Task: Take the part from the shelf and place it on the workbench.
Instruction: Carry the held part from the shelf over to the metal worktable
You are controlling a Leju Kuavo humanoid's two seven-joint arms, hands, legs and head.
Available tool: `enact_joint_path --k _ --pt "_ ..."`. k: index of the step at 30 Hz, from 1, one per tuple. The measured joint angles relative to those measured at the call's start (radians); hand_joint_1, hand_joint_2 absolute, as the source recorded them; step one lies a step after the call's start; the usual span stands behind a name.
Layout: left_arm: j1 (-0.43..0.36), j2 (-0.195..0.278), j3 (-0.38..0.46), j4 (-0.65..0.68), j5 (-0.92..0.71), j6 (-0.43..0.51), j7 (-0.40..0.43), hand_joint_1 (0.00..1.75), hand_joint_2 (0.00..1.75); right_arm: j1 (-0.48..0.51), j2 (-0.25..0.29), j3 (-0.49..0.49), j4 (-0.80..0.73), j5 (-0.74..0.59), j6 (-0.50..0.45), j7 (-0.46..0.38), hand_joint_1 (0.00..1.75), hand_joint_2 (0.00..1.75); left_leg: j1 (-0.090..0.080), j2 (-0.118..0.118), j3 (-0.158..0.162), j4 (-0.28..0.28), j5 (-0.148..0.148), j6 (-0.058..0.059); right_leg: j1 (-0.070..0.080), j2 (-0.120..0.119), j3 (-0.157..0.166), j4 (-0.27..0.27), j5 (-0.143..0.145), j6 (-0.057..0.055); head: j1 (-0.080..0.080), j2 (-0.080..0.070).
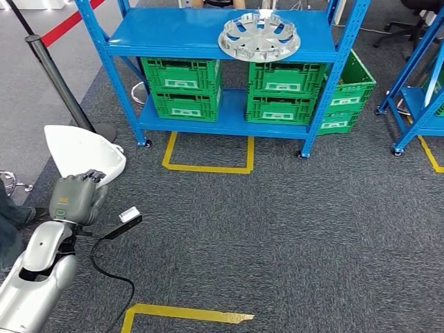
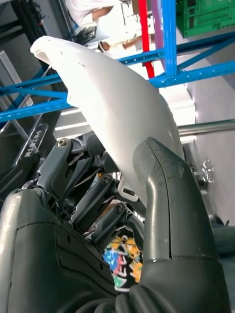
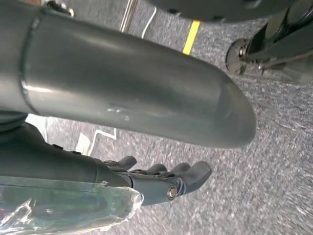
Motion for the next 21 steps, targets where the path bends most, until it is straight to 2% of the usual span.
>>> enact_joint_path --k 1,2,3,4,5,6,7,8,9,11,12,13,14,15,16,18,20,21 --pt "0.000 0.000 0.001 0.000 0.000 0.000 0.000 1.75 1.75 0.006 0.006 0.018 -0.014 -0.007 0.004 0.004 0.00 0.00 0.007 -0.009 -0.007 0.010 -0.001 -0.011 -0.010 0.009 0.038 -0.063 0.027 0.011 0.000 0.000" --pt "-0.001 0.001 0.003 -0.001 -0.001 0.000 0.000 1.75 1.75 0.010 0.012 0.031 -0.024 -0.011 0.007 0.007 0.00 0.00 0.012 -0.018 -0.017 0.024 -0.005 -0.024 -0.015 0.028 0.070 -0.121 0.041 0.021 0.002 0.000" --pt "-0.001 0.001 0.006 -0.002 -0.001 -0.001 0.000 1.75 1.75 0.013 0.017 0.042 -0.034 -0.013 0.010 0.009 0.00 0.00 0.016 -0.026 -0.027 0.040 -0.009 -0.036 -0.018 0.041 0.092 -0.159 0.049 0.019 0.003 0.000" --pt "-0.001 0.002 0.009 -0.003 -0.001 -0.001 0.000 1.75 1.75 0.015 0.021 0.050 -0.043 -0.014 0.013 0.010 0.00 0.00 0.019 -0.033 -0.037 0.052 -0.011 -0.045 -0.017 0.052 0.102 -0.175 0.048 0.012 0.004 0.000" --pt "-0.001 0.003 0.011 -0.005 -0.002 -0.002 0.000 1.75 1.75 0.018 0.024 0.056 -0.053 -0.015 0.016 0.012 0.00 0.00 0.020 -0.039 -0.044 0.059 -0.010 -0.052 -0.012 0.054 0.101 -0.169 0.043 -0.002 0.004 0.000" --pt "0.001 0.004 0.013 -0.005 -0.003 -0.003 0.000 1.75 1.75 0.021 0.026 0.062 -0.063 -0.014 0.019 0.014 0.00 0.00 0.023 -0.046 -0.049 0.062 -0.007 -0.056 -0.009 0.043 0.099 -0.163 0.046 -0.019 0.003 0.000" --pt "0.003 0.006 0.014 -0.006 -0.004 -0.003 0.000 1.75 1.75 0.023 0.026 0.068 -0.071 -0.013 0.022 0.015 0.00 0.00 0.026 -0.045 -0.052 0.063 -0.006 -0.058 -0.006 0.036 0.097 -0.159 0.049 -0.029 0.001 0.000" --pt "0.004 0.007 0.014 -0.006 -0.005 -0.004 0.000 1.75 1.75 0.025 0.027 0.073 -0.076 -0.011 0.024 0.016 0.00 0.00 0.027 -0.034 -0.059 0.076 -0.015 -0.057 -0.003 0.028 0.094 -0.157 0.052 -0.039 -0.001 0.000" --pt "0.004 0.008 0.014 -0.006 -0.006 -0.004 0.000 1.75 1.75 0.026 0.028 0.078 -0.081 -0.009 0.025 0.016 0.00 0.00 0.026 -0.017 -0.073 0.108 -0.039 -0.055 0.001 0.018 0.091 -0.157 0.056 -0.047 -0.004 0.000" --pt "0.003 0.009 0.014 -0.006 -0.006 -0.004 0.000 1.75 1.75 0.029 0.030 0.085 -0.086 -0.004 0.026 0.016 0.00 0.00 0.020 0.017 -0.124 0.235 -0.117 -0.044 0.012 -0.002 0.084 -0.158 0.060 -0.058 -0.009 0.000" --pt "0.003 0.009 0.014 -0.006 -0.007 -0.004 0.000 1.75 1.75 0.031 0.030 0.088 -0.088 -0.002 0.026 0.017 0.00 0.00 0.016 0.022 -0.150 0.306 -0.152 -0.038 0.017 -0.013 0.080 -0.158 0.062 -0.061 -0.010 0.000" --pt "0.004 0.009 0.015 -0.006 -0.007 -0.004 0.000 1.75 1.75 0.032 0.031 0.089 -0.088 -0.001 0.026 0.017 0.00 0.00 0.011 0.023 -0.166 0.356 -0.174 -0.032 0.023 -0.025 0.077 -0.158 0.063 -0.064 -0.010 0.000" --pt "0.005 0.009 0.015 -0.006 -0.008 -0.004 0.000 1.75 1.75 0.033 0.031 0.091 -0.088 0.000 0.026 0.017 0.00 0.00 0.007 0.023 -0.169 0.379 -0.181 -0.026 0.027 -0.035 0.075 -0.158 0.064 -0.065 -0.010 0.000" --pt "0.006 0.009 0.015 -0.006 -0.009 -0.004 0.000 1.75 1.75 0.034 0.031 0.093 -0.088 0.001 0.026 0.017 0.00 0.00 0.000 0.024 -0.149 0.358 -0.167 -0.019 0.030 -0.046 0.074 -0.158 0.064 -0.066 -0.010 0.000" --pt "0.006 0.010 0.015 -0.006 -0.010 -0.004 0.000 1.75 1.75 0.034 0.031 0.095 -0.088 0.001 0.026 0.018 0.00 0.00 -0.006 0.030 -0.116 0.313 -0.144 -0.011 0.033 -0.057 0.073 -0.158 0.064 -0.067 -0.010 0.000" --pt "0.002 0.010 0.018 -0.006 -0.011 -0.004 0.000 1.75 1.75 0.033 0.032 0.100 -0.088 0.002 0.026 0.018 0.00 0.00 -0.025 0.075 -0.035 0.181 -0.106 0.004 0.037 -0.079 0.075 -0.158 0.063 -0.066 -0.010 0.000" --pt "-0.004 0.010 0.020 -0.007 -0.013 -0.004 0.000 1.75 1.75 0.033 0.033 0.103 -0.089 0.002 0.026 0.018 0.00 0.00 -0.040 0.110 0.001 0.111 -0.100 0.011 0.042 -0.102 0.075 -0.158 0.063 -0.063 -0.011 0.000" --pt "-0.005 0.011 0.020 -0.008 -0.013 -0.004 0.000 1.75 1.75 0.033 0.033 0.104 -0.089 0.002 0.026 0.018 0.00 0.00 -0.044 0.106 0.001 0.104 -0.100 0.012 0.043 -0.115 0.076 -0.159 0.063 -0.060 -0.011 0.000"
